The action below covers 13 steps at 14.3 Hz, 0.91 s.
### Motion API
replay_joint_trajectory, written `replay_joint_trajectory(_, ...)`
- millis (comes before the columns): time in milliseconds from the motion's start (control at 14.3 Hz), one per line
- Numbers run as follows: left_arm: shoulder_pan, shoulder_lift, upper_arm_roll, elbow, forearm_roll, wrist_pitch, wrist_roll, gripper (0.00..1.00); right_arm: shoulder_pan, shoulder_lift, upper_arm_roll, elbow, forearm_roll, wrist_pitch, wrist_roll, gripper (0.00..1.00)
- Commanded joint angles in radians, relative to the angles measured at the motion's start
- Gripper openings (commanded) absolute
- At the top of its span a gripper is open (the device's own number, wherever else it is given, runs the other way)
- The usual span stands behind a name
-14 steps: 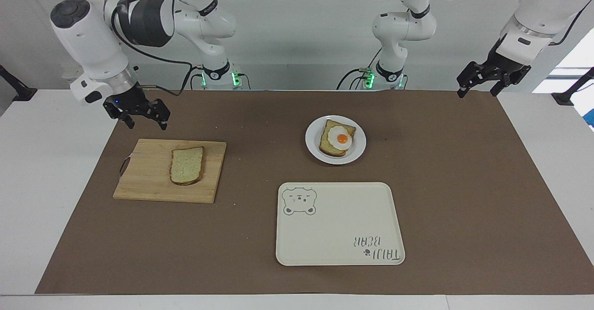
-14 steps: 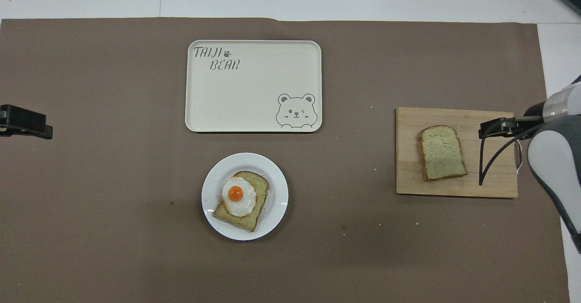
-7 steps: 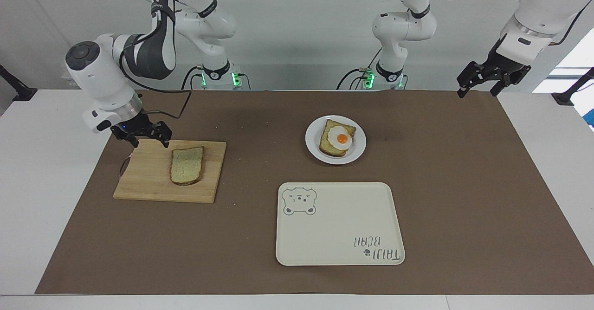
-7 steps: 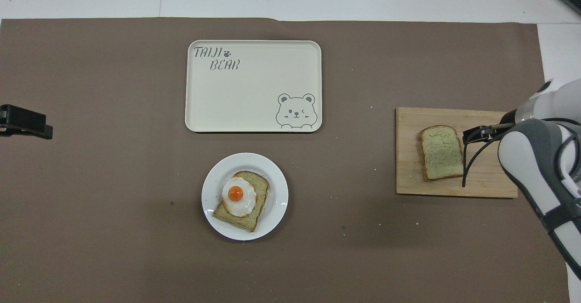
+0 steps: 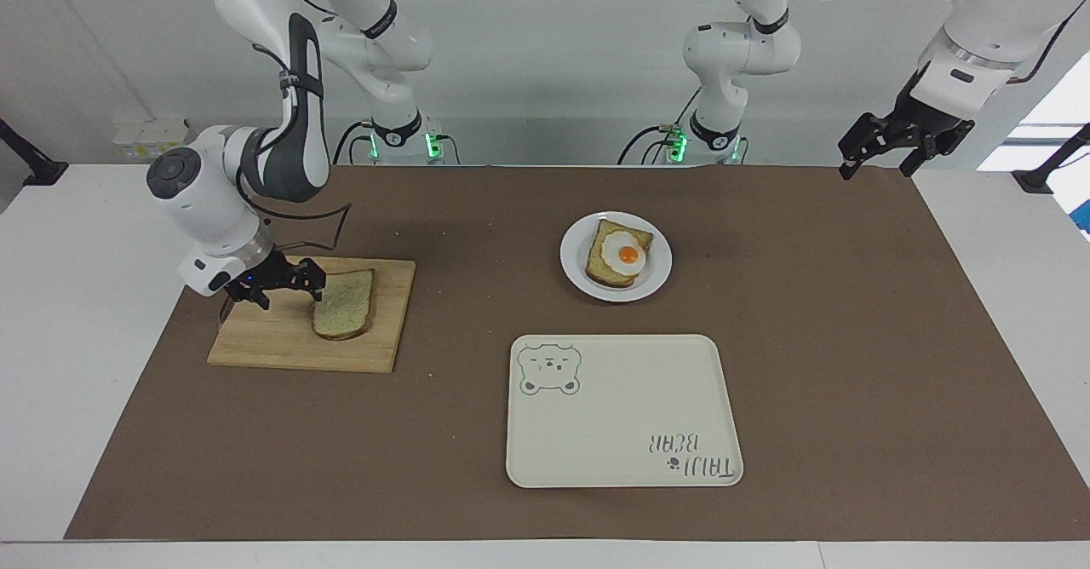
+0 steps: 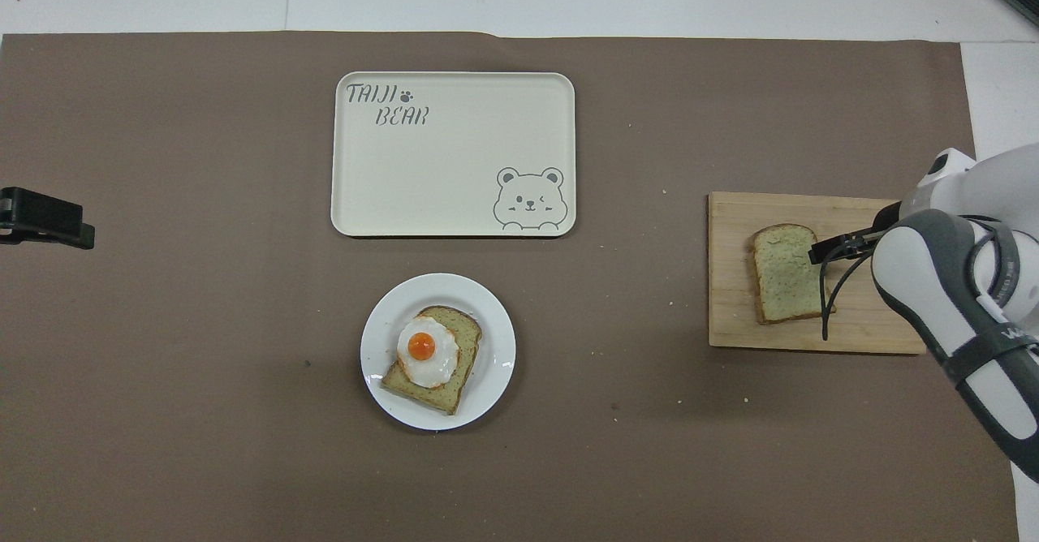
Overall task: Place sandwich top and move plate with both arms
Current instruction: 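Reach the right gripper down to the bread slice on the board, then grasp the bread slice edge with the right gripper and lift it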
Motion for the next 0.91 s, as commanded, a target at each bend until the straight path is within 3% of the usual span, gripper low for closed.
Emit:
replay_joint_trajectory(0,0.011,-0.007,-0.006,-0.006,-0.012,-0.009,0.011,1.0,-0.009,-0.008,0.007,-0.028,0.023,0.023,-0.037,1.0)
replay_joint_trajectory(418,0.011,-0.009,-0.003,-0.006,-0.012,-0.009,0.011,1.0,-0.005,0.0,0.007,-0.074,0.06,0.057,-0.037,1.0)
replay_joint_trajectory(627,0.011,-0.009,-0.003,-0.006,-0.012,-0.009,0.011,1.0,-0.003,0.0,0.007,-0.074,0.06,0.057,-0.028,0.71)
replay_joint_trajectory(836,0.011,-0.009,-0.003,-0.006,-0.012,-0.009,0.011,1.0,-0.005,0.011,0.007,-0.073,0.06,0.057,-0.029,0.56)
